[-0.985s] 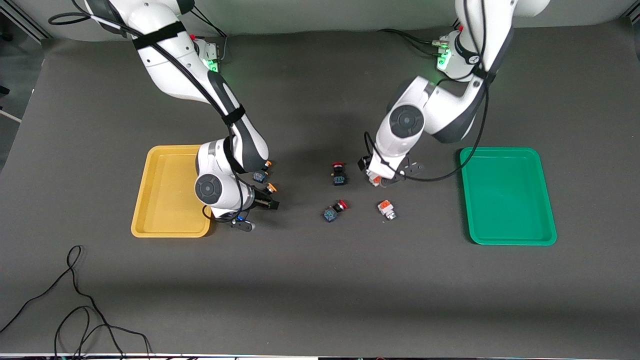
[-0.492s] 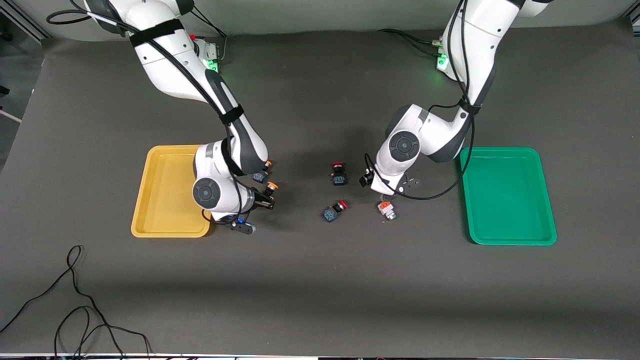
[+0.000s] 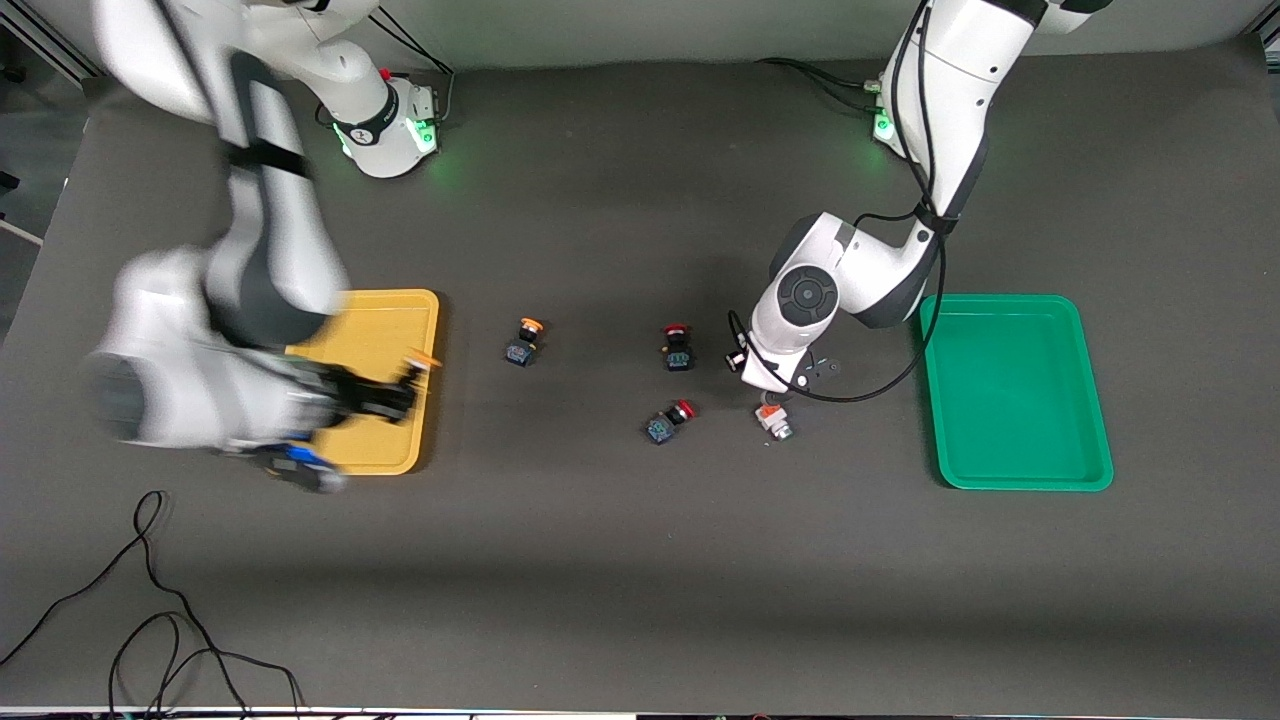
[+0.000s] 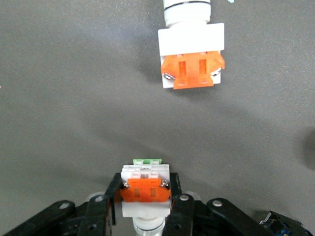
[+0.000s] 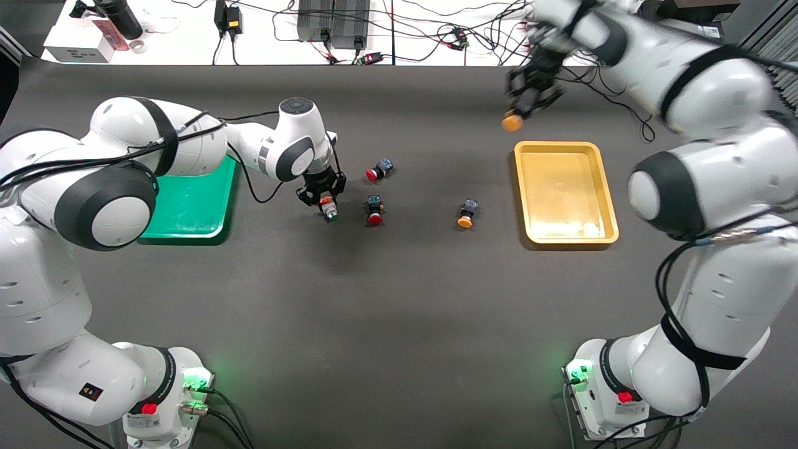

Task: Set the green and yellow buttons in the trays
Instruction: 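Carry the blue and white buttons over the yellow and green trays, then release both buttons into the trays and reach for the next buttons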

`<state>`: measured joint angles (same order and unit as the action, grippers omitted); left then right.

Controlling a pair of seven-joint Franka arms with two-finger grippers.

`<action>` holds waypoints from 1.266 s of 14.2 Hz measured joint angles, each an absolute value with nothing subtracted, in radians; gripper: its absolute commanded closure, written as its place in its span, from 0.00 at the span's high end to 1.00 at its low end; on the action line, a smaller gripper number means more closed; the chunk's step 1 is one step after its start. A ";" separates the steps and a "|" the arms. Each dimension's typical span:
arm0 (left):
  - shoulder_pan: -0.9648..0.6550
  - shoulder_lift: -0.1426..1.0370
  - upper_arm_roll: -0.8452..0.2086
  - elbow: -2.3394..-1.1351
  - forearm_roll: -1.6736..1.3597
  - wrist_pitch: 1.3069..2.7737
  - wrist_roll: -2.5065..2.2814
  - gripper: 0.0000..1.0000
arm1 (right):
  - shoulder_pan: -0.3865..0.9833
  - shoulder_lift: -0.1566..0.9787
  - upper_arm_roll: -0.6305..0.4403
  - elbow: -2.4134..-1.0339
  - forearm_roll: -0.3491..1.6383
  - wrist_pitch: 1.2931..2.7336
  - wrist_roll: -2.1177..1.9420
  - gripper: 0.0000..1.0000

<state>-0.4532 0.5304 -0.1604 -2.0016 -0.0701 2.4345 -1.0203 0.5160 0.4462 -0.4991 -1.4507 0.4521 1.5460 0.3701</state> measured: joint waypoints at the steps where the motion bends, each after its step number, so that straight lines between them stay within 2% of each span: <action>1: -0.453 0.531 -0.160 -1.999 -0.070 2.434 -1.021 0.18 | 0.499 0.419 -0.536 -1.457 0.452 1.512 0.308 0.00; 3: -0.453 0.524 -0.159 -1.964 -0.069 2.397 -1.021 0.17 | 0.484 0.411 -0.600 -1.506 0.452 1.500 0.166 0.00; 5: -0.449 0.482 -0.157 -1.874 -0.058 2.225 -0.991 0.17 | 0.472 0.449 -0.616 -1.585 0.451 1.552 0.047 0.00; 8: -0.403 0.362 -0.152 -1.764 -0.057 2.007 -0.857 0.10 | 0.457 0.551 -0.616 -1.674 0.453 1.672 -0.088 0.00; 11: -0.315 0.264 -0.146 -1.759 -0.057 1.888 -0.672 0.10 | 0.459 0.618 -0.615 -1.745 0.459 1.767 -0.174 0.00; 12: -0.270 0.250 -0.144 -1.760 -0.056 1.849 -0.596 0.10 | 0.461 0.628 -0.613 -1.766 0.461 1.785 -0.187 0.03; 13: -0.219 0.240 -0.142 -1.760 -0.056 1.813 -0.520 0.10 | 0.463 0.634 -0.611 -1.780 0.462 1.794 -0.194 0.50; 14: -0.162 0.234 -0.139 -1.760 -0.055 1.786 -0.441 0.10 | 0.466 0.635 -0.608 -1.789 0.462 1.798 -0.195 0.55; 15: -0.098 0.230 -0.136 -1.760 -0.053 1.769 -0.352 0.10 | 0.471 0.635 -0.607 -1.793 0.462 1.799 -0.196 0.87; 16: -0.032 0.227 -0.134 -1.761 -0.050 1.761 -0.261 0.10 | 0.478 0.635 -0.606 -1.793 0.462 1.799 -0.196 1.00; 18: 0.085 0.226 -0.132 -1.778 -0.015 1.773 -0.120 0.10 | 0.492 0.632 -0.606 -1.789 0.462 1.799 -0.196 1.00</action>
